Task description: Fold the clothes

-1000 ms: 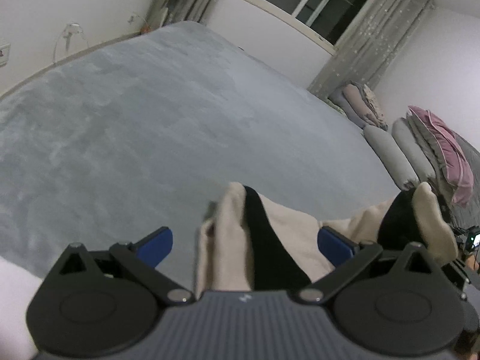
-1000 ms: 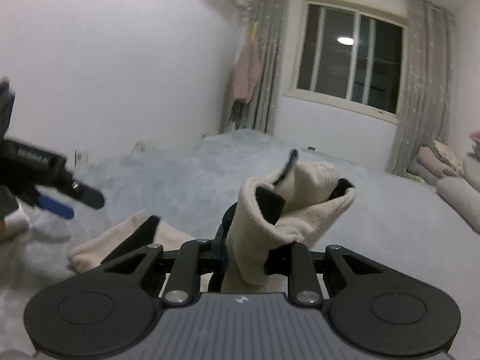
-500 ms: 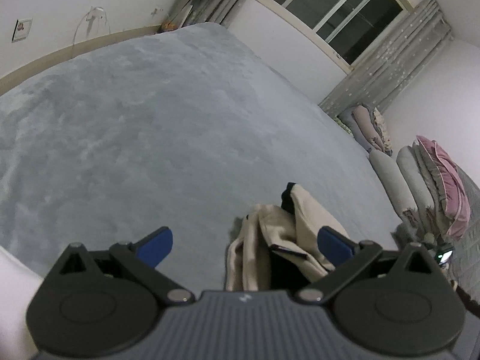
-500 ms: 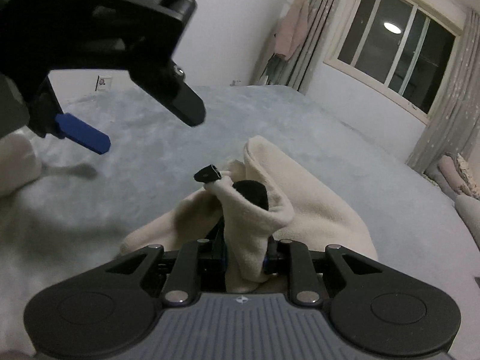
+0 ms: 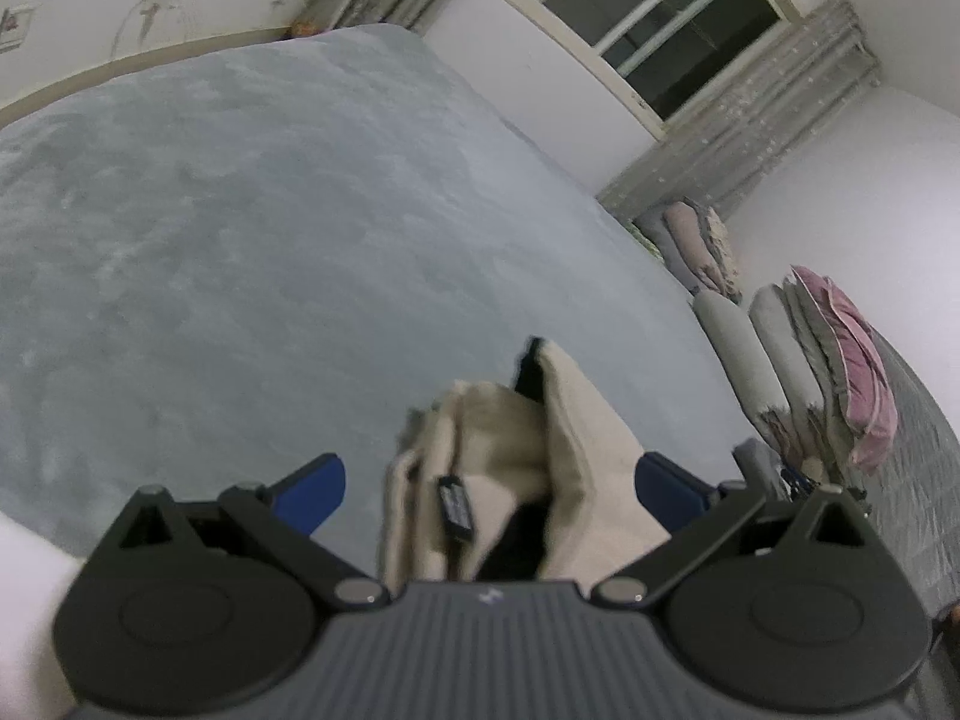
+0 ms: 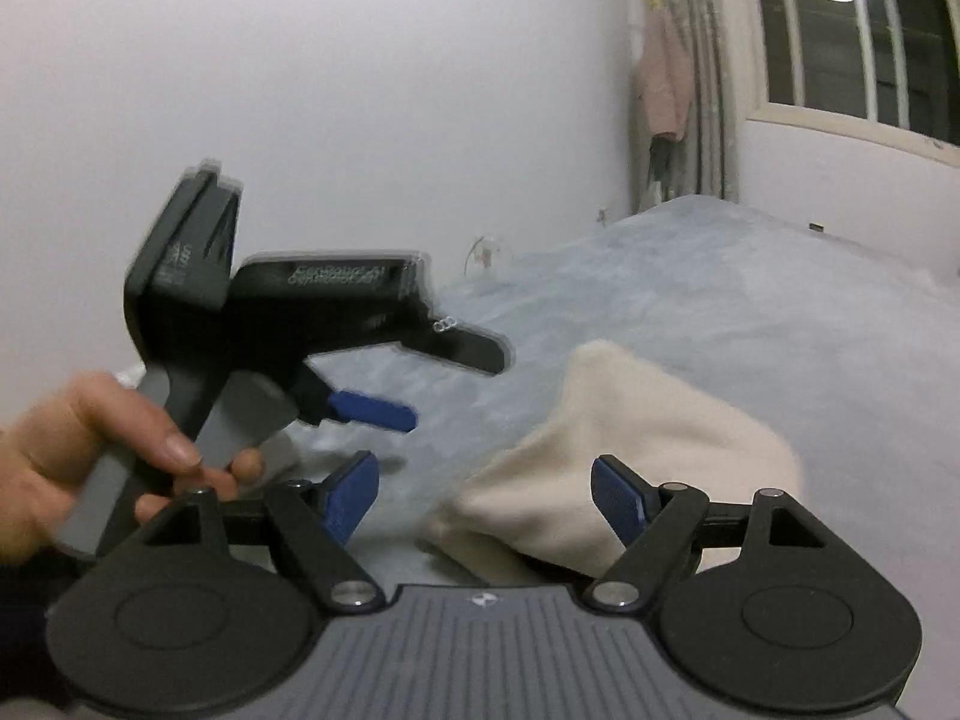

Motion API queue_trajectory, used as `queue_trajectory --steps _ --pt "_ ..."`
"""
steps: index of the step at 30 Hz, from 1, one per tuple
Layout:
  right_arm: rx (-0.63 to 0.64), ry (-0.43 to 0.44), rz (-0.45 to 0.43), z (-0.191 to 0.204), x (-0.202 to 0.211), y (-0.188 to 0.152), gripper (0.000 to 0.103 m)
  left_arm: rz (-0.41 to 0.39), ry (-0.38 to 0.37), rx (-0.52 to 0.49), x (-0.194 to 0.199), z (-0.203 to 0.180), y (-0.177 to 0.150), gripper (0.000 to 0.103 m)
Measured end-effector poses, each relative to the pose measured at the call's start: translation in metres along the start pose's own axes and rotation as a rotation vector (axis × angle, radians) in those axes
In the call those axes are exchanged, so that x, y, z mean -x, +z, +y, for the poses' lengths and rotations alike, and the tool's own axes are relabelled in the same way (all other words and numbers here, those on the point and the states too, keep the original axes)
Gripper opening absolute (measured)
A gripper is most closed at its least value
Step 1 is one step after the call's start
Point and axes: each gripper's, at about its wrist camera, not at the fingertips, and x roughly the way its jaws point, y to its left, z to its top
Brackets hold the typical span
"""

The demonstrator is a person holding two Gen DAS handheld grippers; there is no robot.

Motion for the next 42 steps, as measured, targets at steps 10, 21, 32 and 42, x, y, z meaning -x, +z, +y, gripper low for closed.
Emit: queue_trajectory --steps 10,21,32,42 --pt "-0.102 -0.077 0.029 -0.075 0.003 -0.020 0.051 0.004 -0.037 -0.210 -0.030 -0.063 -0.024 0.090" --pt "-0.101 -0.082 0.004 -0.071 0.002 -0.031 0.052 0.054 0.005 -0.212 -0.052 -0.051 -0.019 0.007" --pt "-0.052 -0.079 0.068 -0.045 -0.010 -0.041 0.054 0.035 0.057 -0.177 -0.047 -0.036 -0.016 0.007" --pt "0.033 -0.119 0.115 -0.035 -0.022 -0.039 0.053 0.055 0.075 -0.047 -0.058 -0.006 -0.024 0.013"
